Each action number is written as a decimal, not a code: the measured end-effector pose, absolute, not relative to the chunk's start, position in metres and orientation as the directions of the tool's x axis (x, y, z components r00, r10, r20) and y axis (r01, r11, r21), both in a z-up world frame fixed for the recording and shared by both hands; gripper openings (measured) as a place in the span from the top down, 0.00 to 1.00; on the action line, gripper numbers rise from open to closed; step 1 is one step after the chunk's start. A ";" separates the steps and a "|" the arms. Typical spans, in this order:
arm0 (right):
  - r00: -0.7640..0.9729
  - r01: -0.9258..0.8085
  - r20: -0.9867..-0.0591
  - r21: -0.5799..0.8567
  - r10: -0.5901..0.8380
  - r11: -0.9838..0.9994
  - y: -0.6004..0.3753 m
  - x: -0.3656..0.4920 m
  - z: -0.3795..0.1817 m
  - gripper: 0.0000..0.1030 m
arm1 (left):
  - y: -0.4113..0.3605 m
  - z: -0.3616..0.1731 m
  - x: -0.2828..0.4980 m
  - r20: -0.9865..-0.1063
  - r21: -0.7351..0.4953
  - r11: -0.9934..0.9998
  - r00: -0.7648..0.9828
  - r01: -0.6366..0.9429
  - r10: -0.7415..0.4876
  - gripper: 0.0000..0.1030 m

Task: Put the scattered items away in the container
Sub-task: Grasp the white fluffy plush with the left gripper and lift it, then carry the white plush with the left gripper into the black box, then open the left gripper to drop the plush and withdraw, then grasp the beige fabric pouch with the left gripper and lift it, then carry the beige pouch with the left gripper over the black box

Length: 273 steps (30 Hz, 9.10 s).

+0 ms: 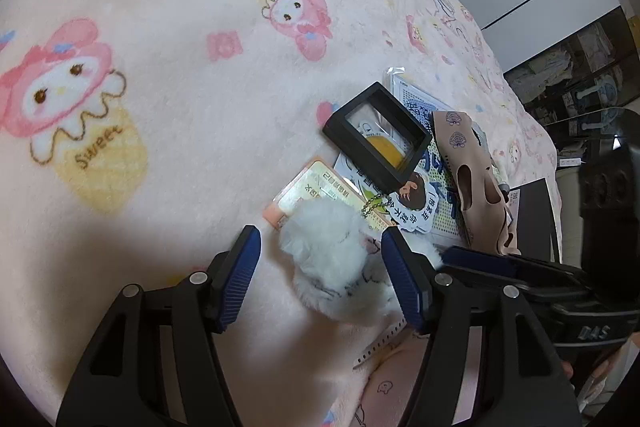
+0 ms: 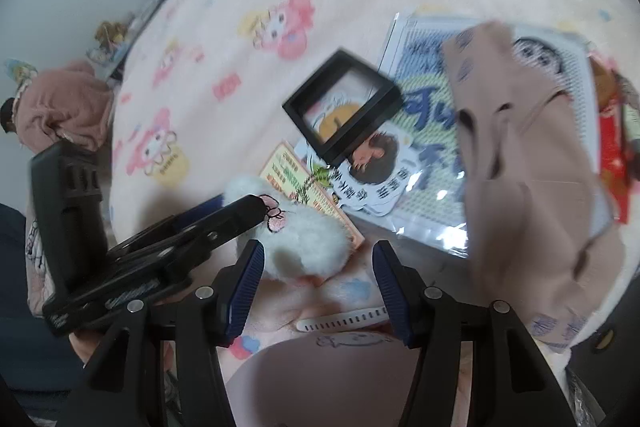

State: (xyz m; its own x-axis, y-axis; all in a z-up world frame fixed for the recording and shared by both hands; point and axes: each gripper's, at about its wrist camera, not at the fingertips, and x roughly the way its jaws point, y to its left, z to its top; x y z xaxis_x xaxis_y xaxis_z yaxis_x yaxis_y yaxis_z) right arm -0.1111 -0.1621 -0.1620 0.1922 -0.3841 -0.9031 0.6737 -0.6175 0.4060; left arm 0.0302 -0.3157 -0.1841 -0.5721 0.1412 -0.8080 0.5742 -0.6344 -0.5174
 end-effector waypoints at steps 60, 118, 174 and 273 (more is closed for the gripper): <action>0.355 0.572 -0.877 0.478 -0.324 -0.666 -0.130 -0.111 -0.189 0.65 | -0.311 -0.221 0.016 -0.797 -0.590 -0.565 -0.528 0.576 0.294 0.51; -0.142 0.207 -0.862 0.455 -0.487 -0.866 0.279 -0.207 -0.135 0.77 | 0.081 -0.147 -0.207 -0.869 -0.440 -0.896 -0.282 0.065 0.406 0.68; -0.309 0.141 -0.906 0.256 -0.288 -0.956 0.310 -0.208 -0.120 0.76 | 0.110 -0.156 -0.217 -0.918 -0.389 -0.921 -0.083 -0.006 0.389 0.79; -0.339 0.456 -0.802 0.317 -0.492 -0.832 0.068 -0.082 -0.081 0.92 | -0.102 -0.106 -0.074 -0.706 -0.639 -0.741 -0.538 0.205 0.460 0.96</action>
